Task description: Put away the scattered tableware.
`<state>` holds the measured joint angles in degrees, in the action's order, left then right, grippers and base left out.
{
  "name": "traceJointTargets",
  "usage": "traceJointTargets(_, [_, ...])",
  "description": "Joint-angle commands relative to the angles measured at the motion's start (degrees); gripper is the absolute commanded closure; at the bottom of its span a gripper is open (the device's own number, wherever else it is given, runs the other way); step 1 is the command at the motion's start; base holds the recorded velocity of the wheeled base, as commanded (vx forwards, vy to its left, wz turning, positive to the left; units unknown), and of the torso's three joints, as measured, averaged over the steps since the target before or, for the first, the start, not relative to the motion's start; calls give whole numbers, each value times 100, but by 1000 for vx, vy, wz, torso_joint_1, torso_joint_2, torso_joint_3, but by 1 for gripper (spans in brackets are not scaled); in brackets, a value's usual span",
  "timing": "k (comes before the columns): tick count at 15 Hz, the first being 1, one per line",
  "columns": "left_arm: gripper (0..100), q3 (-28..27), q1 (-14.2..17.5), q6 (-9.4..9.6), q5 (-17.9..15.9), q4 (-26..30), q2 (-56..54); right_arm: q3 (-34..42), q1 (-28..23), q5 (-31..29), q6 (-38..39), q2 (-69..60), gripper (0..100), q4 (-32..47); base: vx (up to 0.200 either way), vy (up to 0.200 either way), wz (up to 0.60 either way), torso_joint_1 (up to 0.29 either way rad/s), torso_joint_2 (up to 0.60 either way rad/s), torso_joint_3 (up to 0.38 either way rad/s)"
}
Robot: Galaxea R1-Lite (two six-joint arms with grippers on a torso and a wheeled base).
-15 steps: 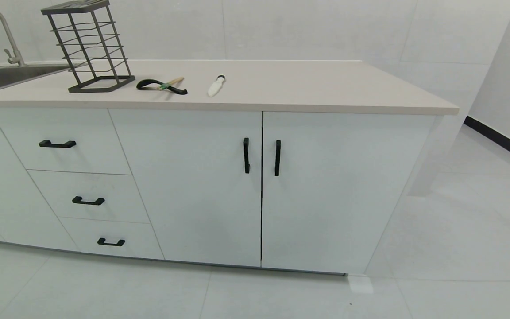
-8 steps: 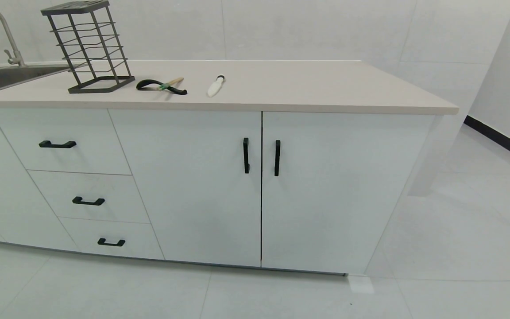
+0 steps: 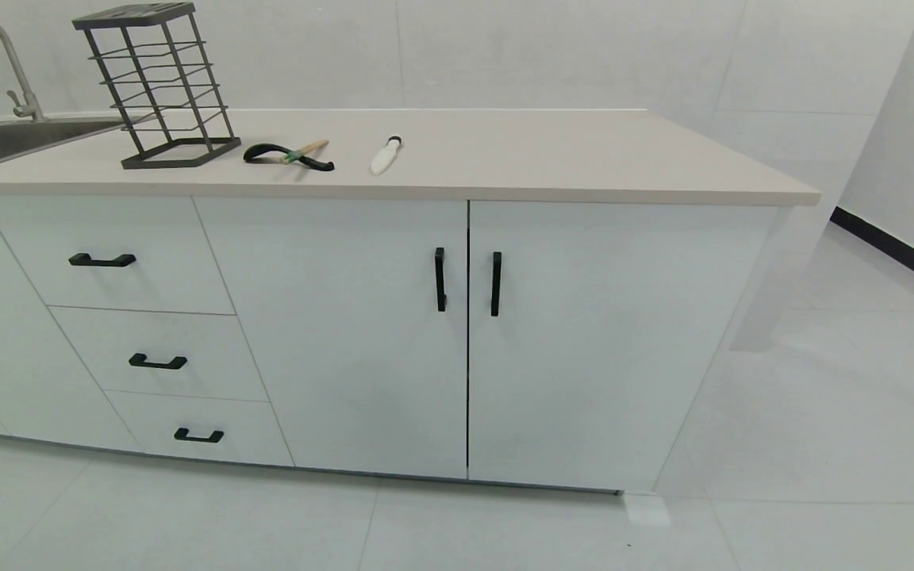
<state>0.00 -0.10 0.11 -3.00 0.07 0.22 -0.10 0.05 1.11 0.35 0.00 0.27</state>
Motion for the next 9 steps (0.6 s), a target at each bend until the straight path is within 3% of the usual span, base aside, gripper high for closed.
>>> traceJointTargets(1, [0,0,1,7,-8,1,-22,1,4,3,0,0,100,8,0,200,0,2,2,7])
traceJointTargets(5, [0,0,1,24,-17,-7,-22,1,4,3,0,0,100,0,0,200,0,6,1,1])
traceJointTargets(8, [0,0,1,-90,10,-7,-22,1,4,3,9,0,100,8,0,200,0,6,2,5])
traceJointTargets(9, [0,0,1,-81,10,-7,-22,1,4,3,0,0,100,8,0,0,0,0,0,0])
